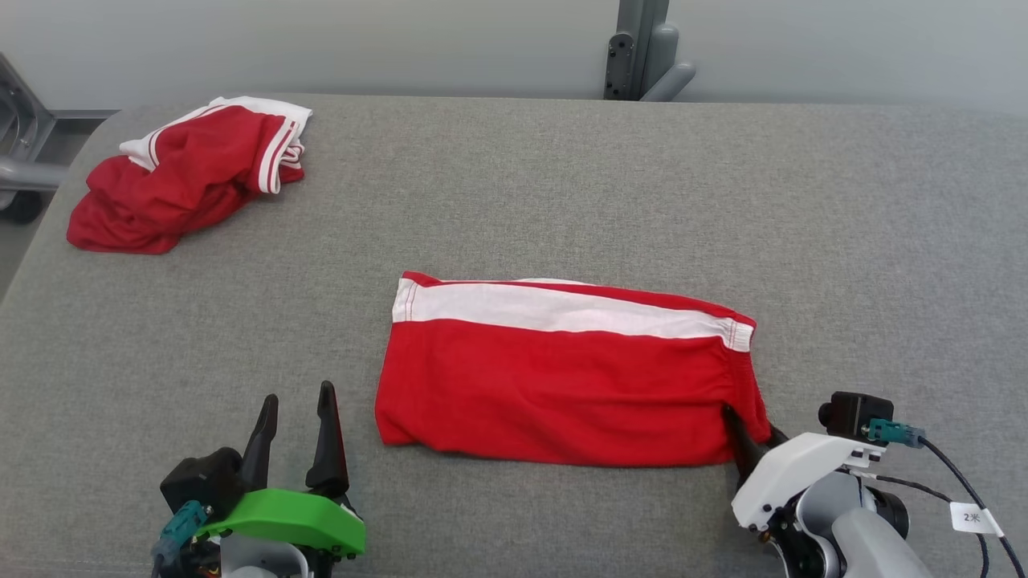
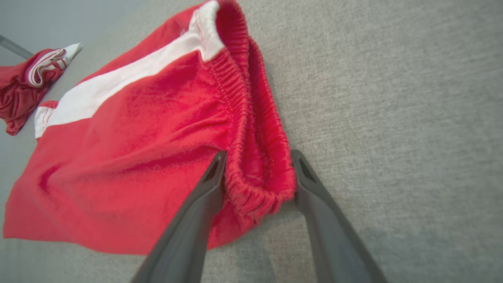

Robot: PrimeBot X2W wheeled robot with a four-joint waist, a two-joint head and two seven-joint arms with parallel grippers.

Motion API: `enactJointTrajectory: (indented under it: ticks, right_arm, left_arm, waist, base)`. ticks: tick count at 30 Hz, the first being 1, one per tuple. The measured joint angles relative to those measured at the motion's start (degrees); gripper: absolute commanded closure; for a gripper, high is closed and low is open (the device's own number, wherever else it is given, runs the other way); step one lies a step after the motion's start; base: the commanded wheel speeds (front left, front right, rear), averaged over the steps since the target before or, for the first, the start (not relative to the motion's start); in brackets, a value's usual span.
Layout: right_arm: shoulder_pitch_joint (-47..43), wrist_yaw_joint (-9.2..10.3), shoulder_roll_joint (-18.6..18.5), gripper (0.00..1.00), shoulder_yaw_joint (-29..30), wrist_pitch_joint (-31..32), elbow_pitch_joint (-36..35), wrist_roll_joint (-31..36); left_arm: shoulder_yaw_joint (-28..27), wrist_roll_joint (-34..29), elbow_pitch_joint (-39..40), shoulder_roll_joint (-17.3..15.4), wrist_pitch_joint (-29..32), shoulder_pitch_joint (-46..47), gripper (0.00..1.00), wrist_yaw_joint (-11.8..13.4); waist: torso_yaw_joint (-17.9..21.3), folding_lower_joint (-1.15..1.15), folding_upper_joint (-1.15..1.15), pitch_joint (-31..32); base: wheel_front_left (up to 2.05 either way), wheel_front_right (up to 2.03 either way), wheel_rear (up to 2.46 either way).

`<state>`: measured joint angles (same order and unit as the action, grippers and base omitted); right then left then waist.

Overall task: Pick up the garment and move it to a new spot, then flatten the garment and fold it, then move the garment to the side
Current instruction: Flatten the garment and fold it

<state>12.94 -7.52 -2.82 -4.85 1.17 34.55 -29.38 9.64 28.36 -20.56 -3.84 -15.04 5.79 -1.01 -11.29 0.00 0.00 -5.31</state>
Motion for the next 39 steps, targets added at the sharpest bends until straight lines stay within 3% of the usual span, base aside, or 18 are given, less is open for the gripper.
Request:
enactJointTrajectory:
  ticks: [2,4,15,24,28,39]
  right_arm:
    - [0.7,-0.01,-0.01,0.78,-0.83,0.0,0.88,-1.52]
    - [1.31,-0.01,0.09,1.0,-1.67,-0.25,1.7,-1.99]
    - [2.61,-0.01,-0.49,1.0,-2.41,0.46,1.53,-8.27]
    - [0.2,0.01,-9.04,1.0,0.48,6.59,-4.28,-12.37]
    - [-0.93,0.01,-10.62,1.0,2.49,8.46,-6.1,-12.92]
    - [-3.37,0.03,-7.26,1.0,1.44,12.21,-14.66,-13.81]
  left_arm:
    - [-0.35,0.03,-0.23,0.16,0.0,0.0,0.0,-0.12]
    - [-0.53,0.0,-0.42,0.31,0.0,0.0,0.0,-0.25]
    - [-0.93,-1.18,-1.26,0.59,0.0,-0.15,0.0,-0.84]
    - [0.42,-1.55,-1.8,0.73,0.0,-0.18,0.0,-1.36]
    - [0.94,-1.7,-2.12,0.79,0.0,-0.19,0.0,-1.51]
    - [2.0,-1.77,-2.88,0.85,0.0,-0.16,0.0,-1.56]
  waist:
    - [0.2,0.0,0.0,-0.03]
    - [0.49,0.0,0.0,-0.01]
    - [3.34,0.0,0.0,0.92]
    - [5.88,0.0,0.0,1.83]
    - [6.68,0.0,0.0,2.0]
    - [6.02,0.0,0.0,2.68]
  base:
    - [0.0,0.0,0.0]
    - [0.0,0.0,0.0]
    - [0.0,0.0,0.0]
    - [0.0,0.0,0.0]
    - [0.0,0.0,0.0]
    - [0.0,0.0,0.0]
